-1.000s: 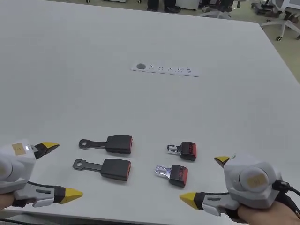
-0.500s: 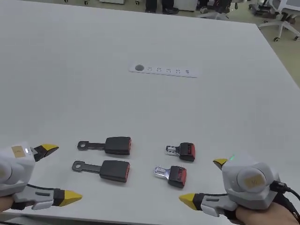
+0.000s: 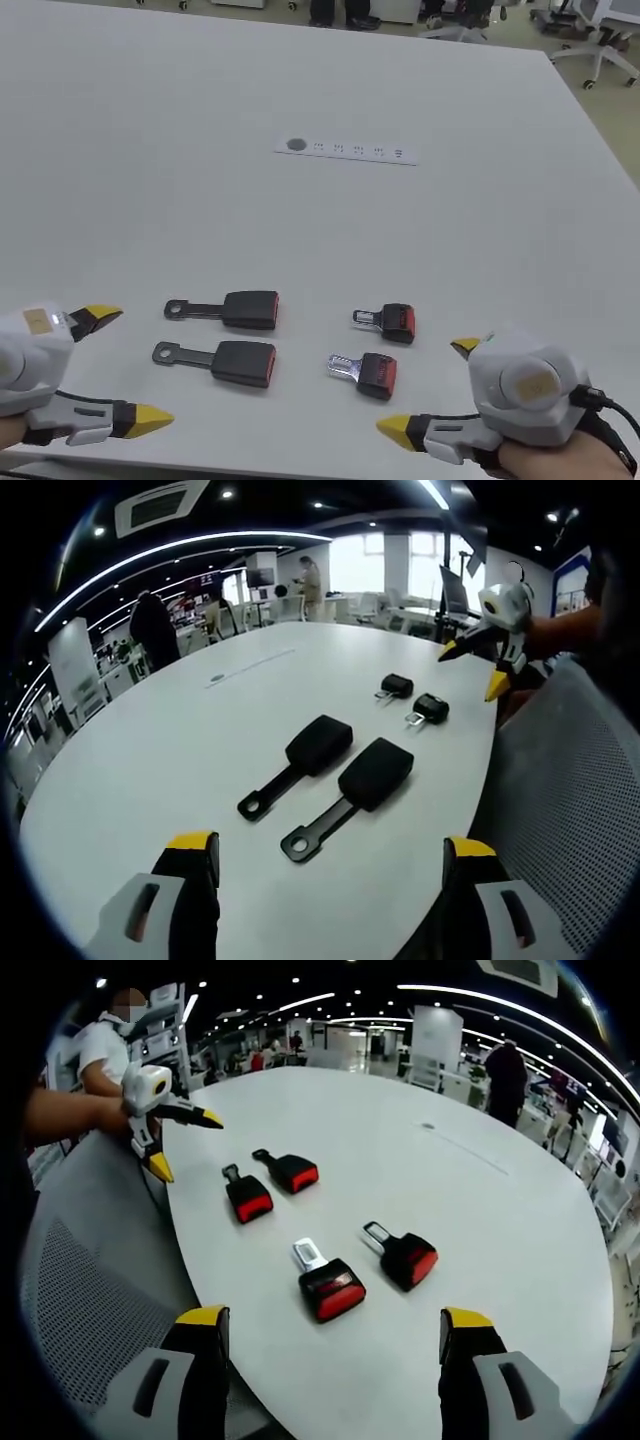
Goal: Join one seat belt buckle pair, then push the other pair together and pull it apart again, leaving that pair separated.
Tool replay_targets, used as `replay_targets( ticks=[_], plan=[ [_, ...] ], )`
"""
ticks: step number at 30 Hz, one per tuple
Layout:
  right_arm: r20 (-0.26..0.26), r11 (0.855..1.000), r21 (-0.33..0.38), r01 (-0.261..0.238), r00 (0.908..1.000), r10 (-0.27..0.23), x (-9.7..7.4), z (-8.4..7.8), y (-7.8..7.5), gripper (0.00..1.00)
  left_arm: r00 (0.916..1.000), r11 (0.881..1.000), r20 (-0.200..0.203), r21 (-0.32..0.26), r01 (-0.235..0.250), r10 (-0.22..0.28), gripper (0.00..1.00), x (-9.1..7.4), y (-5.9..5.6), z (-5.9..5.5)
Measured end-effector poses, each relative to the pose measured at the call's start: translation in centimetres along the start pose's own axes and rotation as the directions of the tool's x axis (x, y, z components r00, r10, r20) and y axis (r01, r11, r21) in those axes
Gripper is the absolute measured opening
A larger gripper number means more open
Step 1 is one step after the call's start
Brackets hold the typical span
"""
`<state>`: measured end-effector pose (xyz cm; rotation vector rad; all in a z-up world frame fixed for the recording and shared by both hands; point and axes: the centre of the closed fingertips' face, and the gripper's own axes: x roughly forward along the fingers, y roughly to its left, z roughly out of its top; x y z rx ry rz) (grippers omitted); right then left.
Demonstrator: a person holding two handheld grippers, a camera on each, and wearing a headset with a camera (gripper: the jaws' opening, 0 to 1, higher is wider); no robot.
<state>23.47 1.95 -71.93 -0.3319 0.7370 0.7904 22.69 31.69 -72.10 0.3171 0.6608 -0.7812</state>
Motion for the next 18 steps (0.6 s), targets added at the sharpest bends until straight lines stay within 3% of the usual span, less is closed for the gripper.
replay_targets(
  ticks=[4,6,18],
  plan=[
    [0.001,1.0,-0.005,0.004,1.0,-0.004,0.01,-0.04,-0.07,0.86,0.9999,1.0,-0.011,0.006,0.002,-0.002,0.93,0.06,-0.14,-0.09],
    [-0.016,0.999,-0.045,0.013,0.9998,-0.014,0.02,-0.3,-0.19,0.84,0.9999,1.0,-0.015,0.009,0.003,-0.003,0.92,0.06,-0.24,-0.05],
    [-0.003,0.999,-0.041,0.007,1.0,-0.007,-0.03,0.11,-0.21,0.8,0.9991,1.0,-0.04,0.013,0.013,-0.012,0.86,-0.06,-0.48,-0.41]
  ],
)
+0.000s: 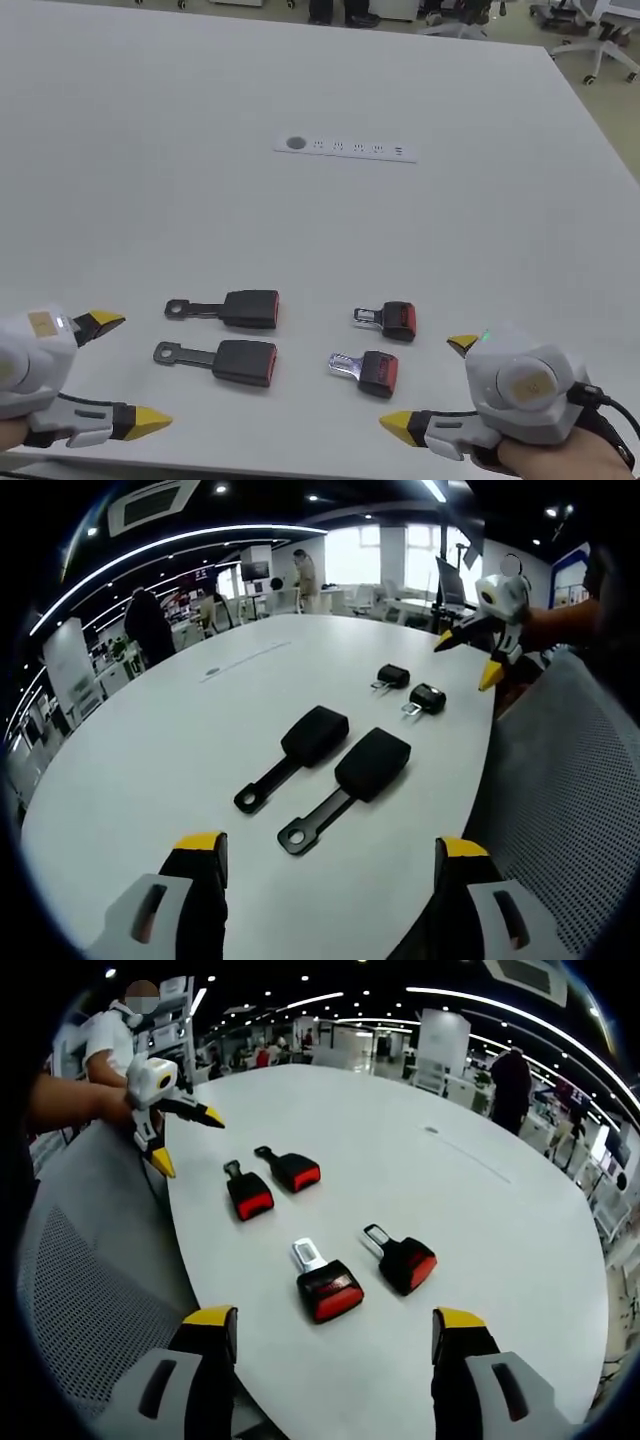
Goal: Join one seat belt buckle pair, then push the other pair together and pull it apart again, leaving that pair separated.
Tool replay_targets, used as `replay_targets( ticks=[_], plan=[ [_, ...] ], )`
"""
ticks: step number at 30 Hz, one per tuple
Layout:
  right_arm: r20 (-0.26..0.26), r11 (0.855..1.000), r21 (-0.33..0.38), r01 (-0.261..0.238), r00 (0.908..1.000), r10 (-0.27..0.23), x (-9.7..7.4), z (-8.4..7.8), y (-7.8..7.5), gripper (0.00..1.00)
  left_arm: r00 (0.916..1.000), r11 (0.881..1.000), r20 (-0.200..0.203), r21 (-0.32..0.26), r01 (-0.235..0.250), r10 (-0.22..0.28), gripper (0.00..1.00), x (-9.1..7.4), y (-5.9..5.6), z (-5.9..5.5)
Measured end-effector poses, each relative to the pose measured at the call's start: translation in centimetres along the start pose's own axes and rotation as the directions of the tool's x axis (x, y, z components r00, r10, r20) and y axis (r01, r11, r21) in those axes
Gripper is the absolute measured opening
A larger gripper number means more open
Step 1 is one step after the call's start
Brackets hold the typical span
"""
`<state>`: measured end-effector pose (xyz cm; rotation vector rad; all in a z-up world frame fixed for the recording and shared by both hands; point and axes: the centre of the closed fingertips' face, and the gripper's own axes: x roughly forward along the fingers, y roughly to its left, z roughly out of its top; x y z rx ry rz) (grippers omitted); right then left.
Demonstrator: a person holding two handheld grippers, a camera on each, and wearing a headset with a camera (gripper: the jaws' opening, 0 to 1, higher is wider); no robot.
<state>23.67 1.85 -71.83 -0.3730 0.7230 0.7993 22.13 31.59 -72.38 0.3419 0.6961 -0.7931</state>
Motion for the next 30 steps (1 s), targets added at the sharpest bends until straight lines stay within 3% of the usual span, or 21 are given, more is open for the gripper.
replay_targets(
  ticks=[6,12,18,30],
  plan=[
    [-0.01,0.999,-0.04,0.004,0.9999,-0.004,-0.1,0.0,-0.2,0.76,0.9997,1.0,-0.003,0.011,-0.023,0.023,0.85,-0.2,0.5,-0.1],
    [-0.003,0.999,-0.032,0.005,1.0,-0.005,-0.2,0.2,-0.3,0.76,0.9997,1.0,-0.019,0.018,-0.014,0.014,0.85,-0.1,0.1,-0.2],
    [0.005,1.0,-0.021,-0.016,0.9998,0.017,-0.2,0.2,-0.1,0.7,0.9992,1.0,-0.039,0.021,-0.003,0.004,0.81,-0.1,0.5,-0.9],
    [-0.003,0.998,-0.051,-0.047,0.9989,0.047,0.1,-0.5,0.3,0.59,0.9957,0.997,-0.084,0.065,0.044,-0.039,0.72,0.0,-0.7,-0.9]
  ],
)
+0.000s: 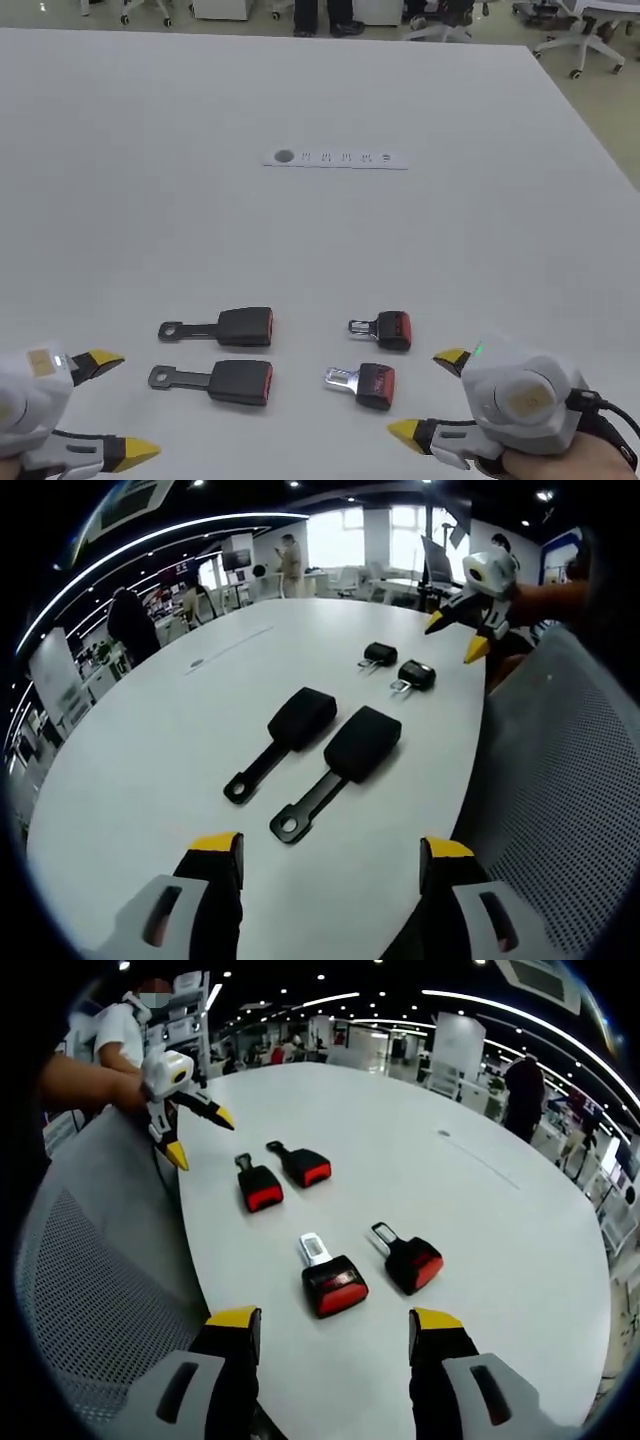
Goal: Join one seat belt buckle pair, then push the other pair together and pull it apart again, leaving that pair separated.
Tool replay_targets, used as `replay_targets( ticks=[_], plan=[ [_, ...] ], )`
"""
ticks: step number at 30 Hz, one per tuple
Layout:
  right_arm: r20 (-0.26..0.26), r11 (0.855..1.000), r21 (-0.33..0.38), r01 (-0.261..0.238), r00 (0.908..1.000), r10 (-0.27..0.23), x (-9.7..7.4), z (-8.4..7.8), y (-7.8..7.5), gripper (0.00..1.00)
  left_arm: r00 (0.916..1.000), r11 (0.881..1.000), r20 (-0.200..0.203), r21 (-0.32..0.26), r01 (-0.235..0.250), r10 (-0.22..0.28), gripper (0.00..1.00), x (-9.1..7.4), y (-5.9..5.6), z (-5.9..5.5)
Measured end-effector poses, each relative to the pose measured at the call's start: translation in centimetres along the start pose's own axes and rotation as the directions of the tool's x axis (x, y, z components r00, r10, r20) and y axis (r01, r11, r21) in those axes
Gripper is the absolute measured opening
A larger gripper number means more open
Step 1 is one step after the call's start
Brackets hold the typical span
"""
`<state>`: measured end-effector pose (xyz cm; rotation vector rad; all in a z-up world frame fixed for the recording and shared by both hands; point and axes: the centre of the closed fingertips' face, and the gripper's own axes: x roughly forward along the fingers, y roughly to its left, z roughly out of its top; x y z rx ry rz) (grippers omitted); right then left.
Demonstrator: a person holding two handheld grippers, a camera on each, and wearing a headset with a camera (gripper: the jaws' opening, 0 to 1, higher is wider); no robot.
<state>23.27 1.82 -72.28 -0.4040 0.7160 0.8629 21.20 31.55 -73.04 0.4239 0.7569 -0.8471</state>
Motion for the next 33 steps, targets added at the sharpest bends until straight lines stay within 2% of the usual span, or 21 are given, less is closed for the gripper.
replay_targets(
  ticks=[6,8,11,16,20,24,29,32,33],
  plan=[
    [-0.007,0.999,-0.025,-0.029,0.9996,0.029,0.6,0.3,0.5,0.56,0.9983,0.996,-0.029,0.068,0.053,-0.051,0.67,0.7,-1.1,0.9],
    [-0.01,0.998,-0.039,-0.04,0.9992,0.039,0.7,0.4,0.6,0.54,0.997,0.992,-0.042,0.102,0.07,-0.066,0.65,1.1,-1.2,1.2],
    [-0.015,0.996,-0.068,-0.062,0.998,0.061,0.8,0.7,0.9,0.53,0.9943,0.988,-0.054,0.121,0.098,-0.093,0.6,1.9,-1.3,1.4],
    [-0.035,0.991,-0.101,-0.086,0.996,0.083,1.6,0.8,1.0,0.49,0.9893,0.971,-0.088,0.199,0.132,-0.117,0.57,3.2,-1.7,2.1],
    [-0.046,0.989,-0.113,-0.094,0.9949,0.089,2.0,1.0,0.9,0.48,0.9872,0.963,-0.093,0.226,0.148,-0.13,0.56,4.0,-1.9,3.1],
    [-0.052,0.986,-0.121,-0.117,0.9924,0.112,2.7,1.1,1.0,0.45,0.9844,0.956,-0.101,0.242,0.165,-0.144,0.53,4.8,-2.0,3.5],
    [-0.074,0.979,-0.148,-0.137,0.9892,0.127,3.7,1.0,1.1,0.44,0.9842,0.947,-0.095,0.272,0.17,-0.149,0.51,6.5,-1.9,4.5],
    [-0.094,0.972,-0.181,-0.148,0.9866,0.133,4.2,0.9,1.2,0.44,0.9813,0.938,-0.102,0.292,0.186,-0.163,0.49,7.2,-2.2,4.7],
    [-0.102,0.971,-0.186,-0.153,0.9854,0.136,4.5,0.8,1.1,0.43,0.9803,0.933,-0.109,0.304,0.19,-0.164,0.48,7.3,-2.3,5.0]
  ],
)
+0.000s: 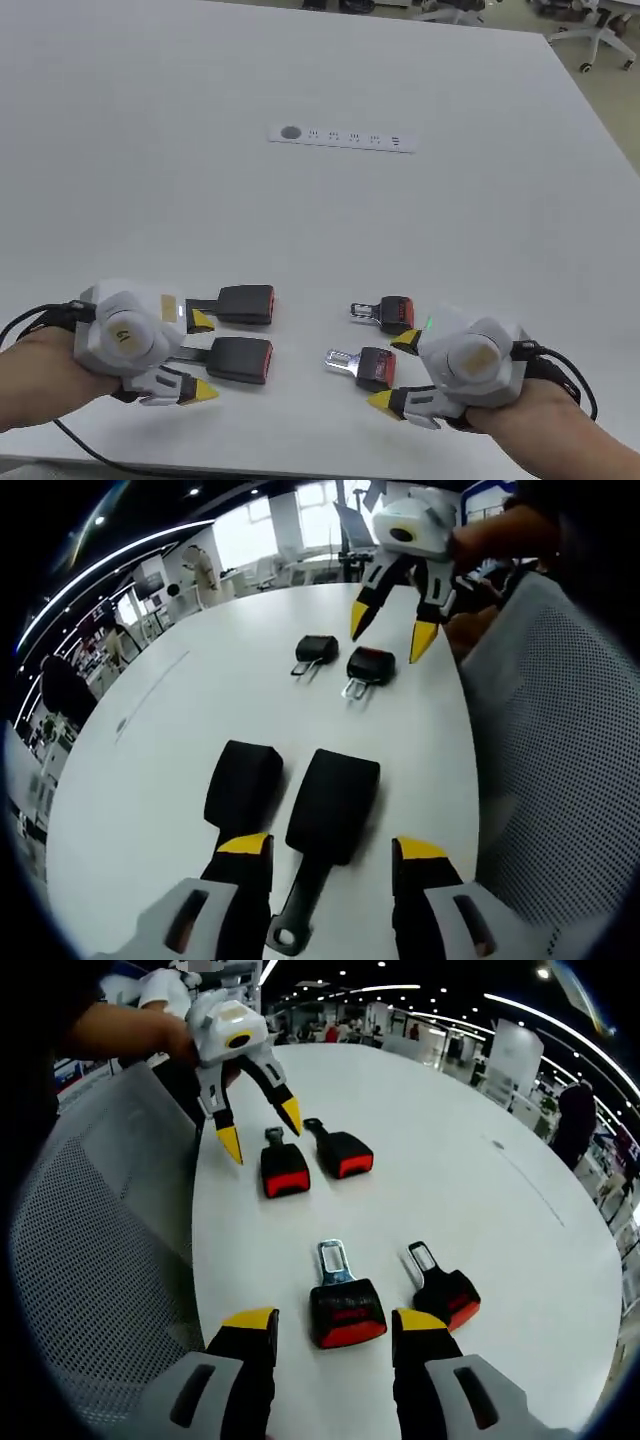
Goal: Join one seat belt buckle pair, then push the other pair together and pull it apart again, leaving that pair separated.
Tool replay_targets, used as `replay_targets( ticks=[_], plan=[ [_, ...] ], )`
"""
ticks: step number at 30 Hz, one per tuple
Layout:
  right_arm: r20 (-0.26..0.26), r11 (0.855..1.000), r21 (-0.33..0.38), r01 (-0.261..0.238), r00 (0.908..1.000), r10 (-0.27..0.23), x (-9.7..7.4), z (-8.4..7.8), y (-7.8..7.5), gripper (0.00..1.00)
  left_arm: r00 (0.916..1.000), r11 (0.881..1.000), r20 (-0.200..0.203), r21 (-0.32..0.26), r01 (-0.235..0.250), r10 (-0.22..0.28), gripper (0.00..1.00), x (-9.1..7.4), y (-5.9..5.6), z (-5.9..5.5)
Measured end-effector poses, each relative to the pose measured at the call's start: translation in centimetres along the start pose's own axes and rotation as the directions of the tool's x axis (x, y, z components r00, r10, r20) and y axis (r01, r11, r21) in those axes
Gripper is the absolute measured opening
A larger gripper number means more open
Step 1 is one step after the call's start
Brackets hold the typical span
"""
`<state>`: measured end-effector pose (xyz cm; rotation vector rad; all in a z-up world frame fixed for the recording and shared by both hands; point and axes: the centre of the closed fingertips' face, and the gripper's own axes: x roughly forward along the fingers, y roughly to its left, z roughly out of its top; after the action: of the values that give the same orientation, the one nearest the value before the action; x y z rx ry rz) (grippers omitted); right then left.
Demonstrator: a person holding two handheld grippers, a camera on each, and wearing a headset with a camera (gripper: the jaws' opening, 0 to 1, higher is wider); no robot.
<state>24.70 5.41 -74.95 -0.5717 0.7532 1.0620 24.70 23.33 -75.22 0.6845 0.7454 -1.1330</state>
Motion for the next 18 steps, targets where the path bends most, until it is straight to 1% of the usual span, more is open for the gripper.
replay_targets(
  ticks=[2,4,6,8,10,12,14,16,18],
  plan=[
    [-0.008,1.0,-0.007,-0.004,1.0,0.004,0.3,-0.1,-0.2,0.43,0.9998,1.0,-0.017,0.017,0.009,-0.009,0.45,0.6,0.1,-0.1],
    [-0.016,1.0,-0.015,-0.007,0.9998,0.007,0.8,-0.3,-0.5,0.43,0.9997,0.999,-0.02,0.033,0.014,-0.014,0.45,1.1,0.1,0.0],
    [-0.025,1.0,-0.027,-0.015,0.9996,0.015,0.7,-0.2,-0.5,0.43,0.9997,0.999,-0.014,0.036,0.022,-0.021,0.44,1.4,0.2,0.1],
    [-0.032,0.999,-0.037,-0.026,0.9992,0.024,1.1,-0.3,-0.6,0.42,0.9995,0.999,-0.009,0.039,0.029,-0.029,0.44,1.8,0.2,0.5],
    [-0.04,0.998,-0.05,-0.037,0.9986,0.035,1.1,-0.2,-0.5,0.42,0.9985,0.998,-0.005,0.039,0.055,-0.054,0.44,2.1,-0.1,0.7],
    [-0.046,0.997,-0.056,-0.044,0.9981,0.041,1.2,-0.1,-0.5,0.41,0.9982,0.997,-0.012,0.048,0.06,-0.059,0.44,2.3,-0.2,0.9],
    [-0.047,0.997,-0.057,-0.05,0.9978,0.047,1.4,-0.1,-0.6,0.4,0.9974,0.996,-0.029,0.066,0.068,-0.066,0.43,2.6,-0.2,0.7],
    [-0.056,0.997,-0.061,-0.056,0.997,0.053,1.6,-0.4,-0.8,0.39,0.997,0.995,-0.026,0.061,0.075,-0.073,0.42,2.5,-0.2,1.1],
    [-0.062,0.996,-0.062,-0.064,0.9962,0.061,1.7,-0.5,-0.8,0.38,0.9966,0.995,-0.026,0.061,0.08,-0.078,0.41,2.7,-0.2,1.2]
  ],
)
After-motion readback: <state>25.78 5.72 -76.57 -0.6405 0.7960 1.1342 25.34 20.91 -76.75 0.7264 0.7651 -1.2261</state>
